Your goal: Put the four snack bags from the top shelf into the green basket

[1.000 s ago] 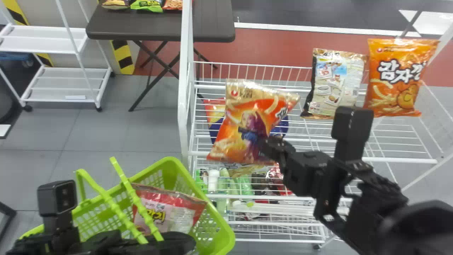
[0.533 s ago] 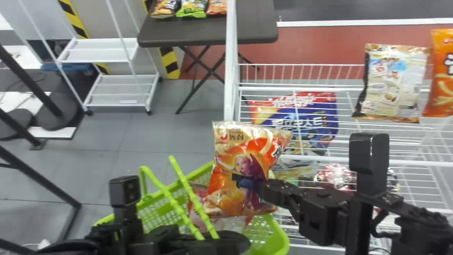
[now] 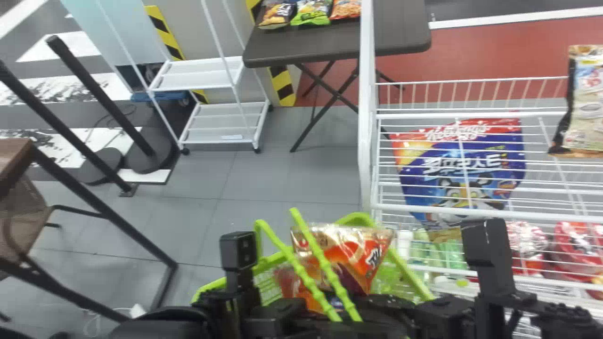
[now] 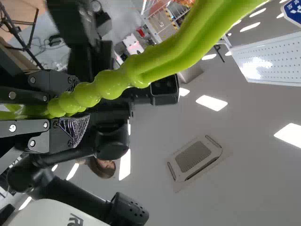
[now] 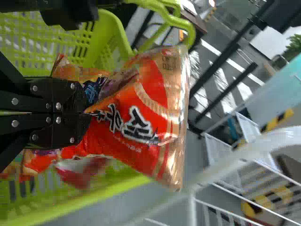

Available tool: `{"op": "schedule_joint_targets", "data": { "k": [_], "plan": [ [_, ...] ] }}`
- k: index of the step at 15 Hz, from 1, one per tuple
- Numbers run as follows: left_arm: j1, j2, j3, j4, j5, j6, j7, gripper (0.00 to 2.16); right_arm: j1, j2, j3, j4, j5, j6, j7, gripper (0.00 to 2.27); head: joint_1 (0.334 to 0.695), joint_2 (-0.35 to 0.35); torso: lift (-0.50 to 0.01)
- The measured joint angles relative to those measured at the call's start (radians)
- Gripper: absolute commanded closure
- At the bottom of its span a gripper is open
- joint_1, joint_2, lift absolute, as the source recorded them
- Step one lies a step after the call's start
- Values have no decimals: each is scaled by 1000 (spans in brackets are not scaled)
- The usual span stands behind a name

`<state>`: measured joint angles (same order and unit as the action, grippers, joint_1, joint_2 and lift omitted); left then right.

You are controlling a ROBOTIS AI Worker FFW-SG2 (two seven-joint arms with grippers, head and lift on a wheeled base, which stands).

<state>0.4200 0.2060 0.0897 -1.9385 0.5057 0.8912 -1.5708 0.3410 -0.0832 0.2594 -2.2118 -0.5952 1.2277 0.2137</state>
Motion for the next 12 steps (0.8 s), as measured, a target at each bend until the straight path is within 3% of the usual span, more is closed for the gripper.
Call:
{"op": "schedule_joint_targets", "data": {
  "k": [2, 3, 4, 5, 8, 12],
  "plan": [
    [0, 1, -12, -2, 1, 3, 0, 2148, -32, 2, 20, 54, -28, 32, 10, 2253, 695, 350, 0],
    [0, 1, -18, -2, 1, 5, 0, 2148, -49, 3, 27, 76, -37, 46, 12, 2094, 695, 350, 0],
    [-1, 1, -24, -2, 2, 6, 0, 2148, -70, 4, 38, 101, -42, 62, 13, 1234, 695, 350, 0],
    [-1, 2, -27, -3, 2, 7, 0, 2148, -93, 5, 48, 124, -43, 94, 13, 36, 695, 350, 0],
    [-1, 4, -25, -9, 5, 7, 0, 2148, -123, 6, 31, 147, -41, 177, 48, -2, 695, 350, 0],
    [2, 4, -19, -9, 9, 7, 0, 2148, -111, 6, -97, 114, -90, 282, 119, 29, 695, 312, 0]
  ]
}}
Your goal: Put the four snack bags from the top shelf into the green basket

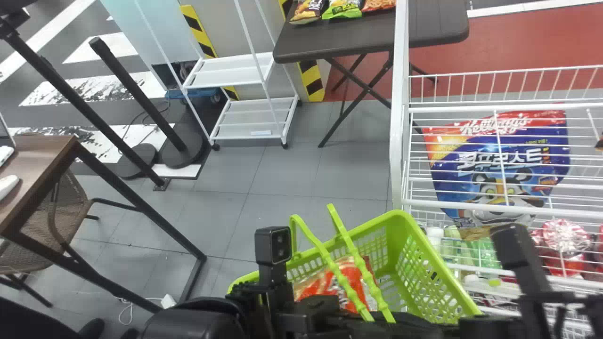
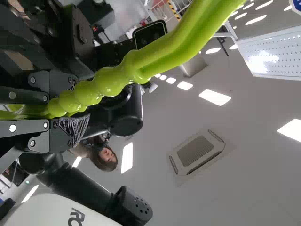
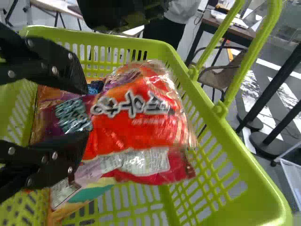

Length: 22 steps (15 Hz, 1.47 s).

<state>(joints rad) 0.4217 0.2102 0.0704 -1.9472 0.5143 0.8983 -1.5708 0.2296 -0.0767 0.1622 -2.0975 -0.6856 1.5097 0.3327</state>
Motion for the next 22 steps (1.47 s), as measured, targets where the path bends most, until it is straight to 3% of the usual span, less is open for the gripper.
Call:
{"op": "schedule_joint_targets", "data": {
  "k": [2, 3, 6, 7, 10, 12, 18, 20, 21, 22],
  "plan": [
    [1, 0, 0, 0, 1, 0, 0, 2148, 13, 0, -95, -41, -26, 24, 14, 33, 695, 260, 0],
    [2, 0, 1, 1, 2, 0, 0, 2148, 19, 2, -158, -72, -27, 25, 15, 33, 695, 164, 0],
    [6, 0, 2, 1, 3, 0, 0, 2148, -14, 7, -360, -123, 7, -4, -14, 33, 695, -5, 0],
    [8, 0, 3, 1, 3, 0, 0, 2148, -47, 7, -418, -124, 43, -27, -30, 33, 695, -109, 0],
    [9, 0, 1, 1, 3, 0, 0, 2148, -136, 6, -478, -34, 231, -273, -50, 33, 695, -241, 0],
    [10, 0, 1, 1, 3, 0, 0, 2148, -199, 4, -481, 80, 327, -446, -49, 33, 695, -306, 0],
    [23, -1, 11, 2, 3, -1, 0, 2148, -436, -35, -488, 490, 514, -817, -36, 110, 695, -350, 0],
    [23, -2, 12, 4, 3, -3, 0, 2148, -491, -45, -484, 588, 559, -852, -36, 670, 695, -350, 0],
    [23, -3, 12, 6, 3, -3, 0, 2148, -504, -46, -482, 610, 574, -850, -37, 1055, 695, -350, 0],
    [23, -3, 12, 8, 3, -4, 0, 2148, -512, -48, -479, 624, 585, -839, -32, 1602, 695, -350, 0]
  ]
}}
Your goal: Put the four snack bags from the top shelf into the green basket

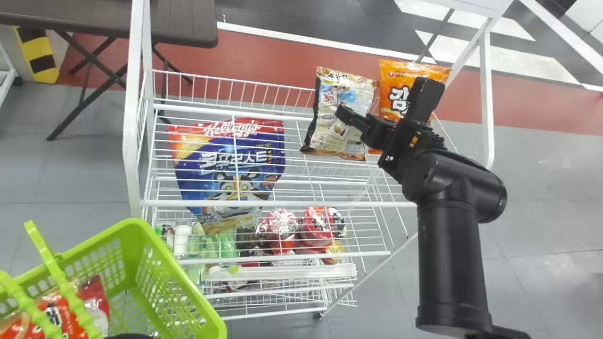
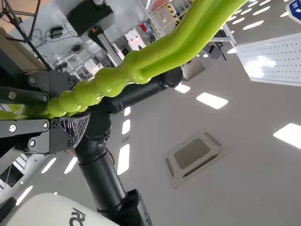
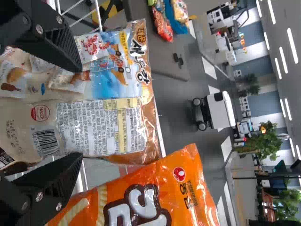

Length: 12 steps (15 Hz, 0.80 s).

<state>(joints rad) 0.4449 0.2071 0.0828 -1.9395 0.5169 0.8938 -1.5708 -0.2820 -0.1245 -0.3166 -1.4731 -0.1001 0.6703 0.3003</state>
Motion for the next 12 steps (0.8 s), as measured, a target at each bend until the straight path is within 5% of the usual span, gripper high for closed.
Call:
{"op": "schedule_joint_targets", "data": {
  "k": [1, 2, 8, 12],
  "plan": [
    [0, 0, 1, 1, 0, -1, 0, 2148, -5, -3, 3, 7, 4, 13, 4, 2051, 695, -350, 0],
    [-1, -1, 1, 2, 0, -1, 0, 2148, -10, -5, 4, 11, 6, 35, 3, 2256, 695, -350, 0],
    [-11, -3, 4, 7, 0, 1, 0, 2148, 18, -1, -10, -30, -51, 64, -2, 2256, 695, -350, 0],
    [-8, -4, 7, 8, 0, 1, 0, 2148, 151, 5, -29, -253, -200, 95, -7, 2256, 695, -350, 0]
  ]
}}
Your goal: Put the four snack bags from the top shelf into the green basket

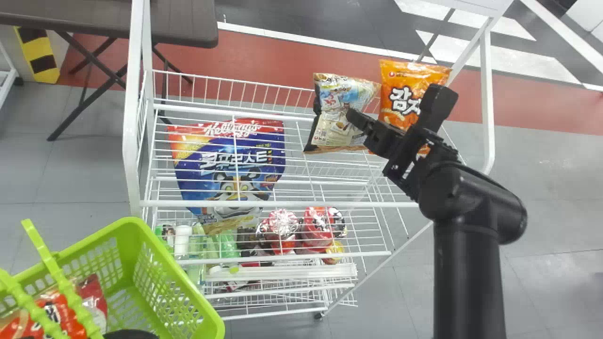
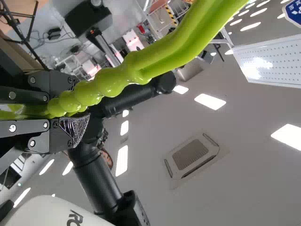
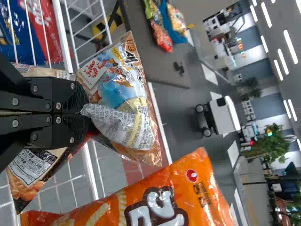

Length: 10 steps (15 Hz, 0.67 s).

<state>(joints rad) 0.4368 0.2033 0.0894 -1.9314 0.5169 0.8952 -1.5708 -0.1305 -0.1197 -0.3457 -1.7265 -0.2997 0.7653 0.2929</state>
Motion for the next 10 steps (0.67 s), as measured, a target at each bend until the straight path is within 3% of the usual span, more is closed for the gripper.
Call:
{"op": "schedule_joint_targets", "data": {
  "k": [3, 5, 9, 10],
  "plan": [
    [0, -2, -1, 0, 0, 0, 0, 2148, 164, 22, -13, -281, -168, 117, -8, 2256, 695, -337, 0],
    [0, -3, -3, 0, -1, 0, 0, 2148, 271, 39, -15, -453, -299, 239, -8, 2256, 695, -277, 0],
    [-3, -4, -10, -4, -2, 0, 0, 2148, 429, 62, 117, -661, -413, 435, -7, 2256, 695, -131, 0],
    [-3, -4, -11, -5, -2, 0, 0, 2148, 446, 63, 167, -673, -416, 480, -10, 2256, 695, -40, 0]
  ]
}}
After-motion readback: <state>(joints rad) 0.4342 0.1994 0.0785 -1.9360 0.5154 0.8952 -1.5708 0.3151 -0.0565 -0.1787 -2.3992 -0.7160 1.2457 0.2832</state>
